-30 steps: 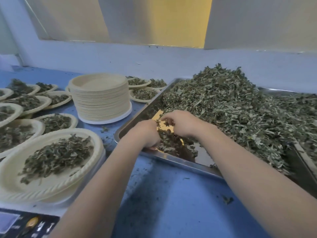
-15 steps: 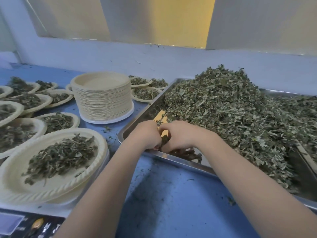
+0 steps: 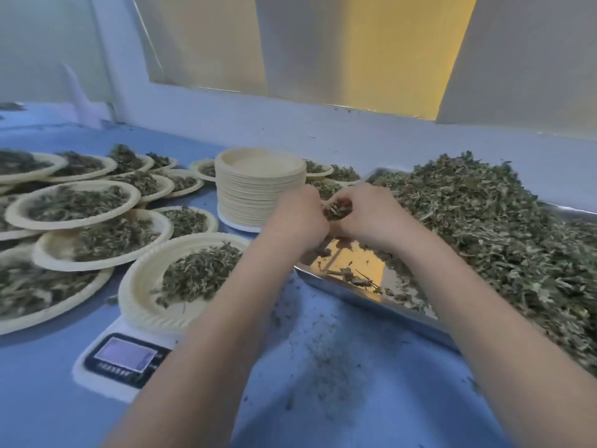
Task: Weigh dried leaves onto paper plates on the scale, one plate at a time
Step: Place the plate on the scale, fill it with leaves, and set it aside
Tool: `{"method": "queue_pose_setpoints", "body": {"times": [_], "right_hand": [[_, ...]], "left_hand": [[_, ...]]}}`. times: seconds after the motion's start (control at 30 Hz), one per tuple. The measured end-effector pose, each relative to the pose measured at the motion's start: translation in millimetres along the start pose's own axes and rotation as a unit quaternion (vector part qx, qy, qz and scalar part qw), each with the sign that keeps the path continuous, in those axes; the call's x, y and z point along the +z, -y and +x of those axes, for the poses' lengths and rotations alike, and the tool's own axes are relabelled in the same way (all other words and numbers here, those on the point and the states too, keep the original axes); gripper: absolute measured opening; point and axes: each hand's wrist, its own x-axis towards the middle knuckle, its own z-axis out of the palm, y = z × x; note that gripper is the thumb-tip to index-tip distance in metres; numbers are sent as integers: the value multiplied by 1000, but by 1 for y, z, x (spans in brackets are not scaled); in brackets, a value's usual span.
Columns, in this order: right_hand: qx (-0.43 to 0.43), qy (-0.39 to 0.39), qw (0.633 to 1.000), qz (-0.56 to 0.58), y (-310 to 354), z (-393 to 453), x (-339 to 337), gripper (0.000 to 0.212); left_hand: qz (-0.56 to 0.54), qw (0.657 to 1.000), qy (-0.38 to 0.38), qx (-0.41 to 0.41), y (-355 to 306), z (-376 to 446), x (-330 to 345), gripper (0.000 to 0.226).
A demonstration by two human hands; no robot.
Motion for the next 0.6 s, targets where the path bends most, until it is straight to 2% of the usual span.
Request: {"method": "queue_pose_setpoints", "body": {"times": [0.17,0.23,0.33,0.43,0.6], "right_hand": [[-78,38,995,46,64,6,34,16],[-101,55,993,14,80,7,47,8],[-117,115,985,-61,89,9,55,35],[-101,170,980,-7,88,6,52,39],[-98,122,988,-4,84,8,46,27]], "left_hand": [[14,999,-16,-50,47,-27,-62,22],[7,998,-4,-61,66,-39,-77,17],[-1,997,17,-72,94,-54,-90,10],[-2,996,-42,-76,118,-60,-94,11],[-59,981,-171,-68,139,-63,-82,19]]}}
